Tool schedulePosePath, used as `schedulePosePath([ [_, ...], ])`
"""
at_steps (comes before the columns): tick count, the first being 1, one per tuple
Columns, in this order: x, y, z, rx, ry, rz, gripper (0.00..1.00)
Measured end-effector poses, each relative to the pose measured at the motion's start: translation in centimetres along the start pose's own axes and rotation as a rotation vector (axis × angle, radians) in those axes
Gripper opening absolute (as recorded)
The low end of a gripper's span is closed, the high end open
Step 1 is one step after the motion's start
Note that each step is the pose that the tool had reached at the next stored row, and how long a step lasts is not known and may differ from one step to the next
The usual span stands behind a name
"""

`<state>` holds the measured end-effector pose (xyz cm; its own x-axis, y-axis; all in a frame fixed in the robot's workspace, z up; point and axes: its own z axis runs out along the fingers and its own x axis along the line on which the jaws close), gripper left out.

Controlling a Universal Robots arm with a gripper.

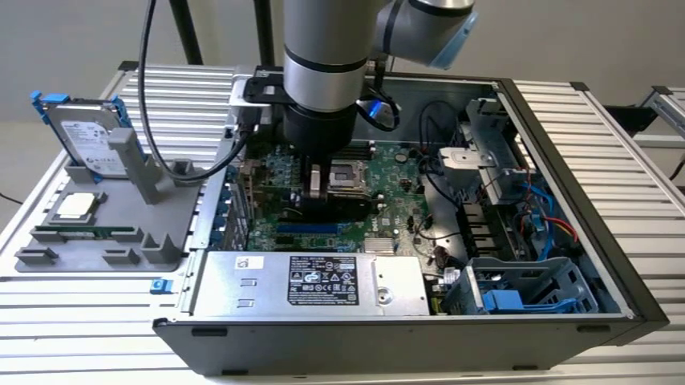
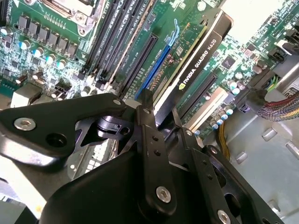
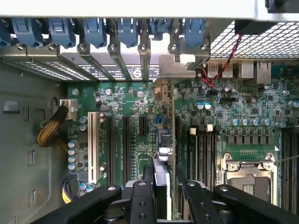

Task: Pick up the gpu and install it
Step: 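Insert the gpu into the slot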

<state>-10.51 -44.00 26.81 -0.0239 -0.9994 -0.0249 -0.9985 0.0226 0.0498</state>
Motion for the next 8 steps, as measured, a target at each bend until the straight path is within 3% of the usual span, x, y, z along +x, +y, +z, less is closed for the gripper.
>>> schedulePosePath([
  [8,0.37,0.33,0.39,0.0000,0.0000,0.000,0.00],
])
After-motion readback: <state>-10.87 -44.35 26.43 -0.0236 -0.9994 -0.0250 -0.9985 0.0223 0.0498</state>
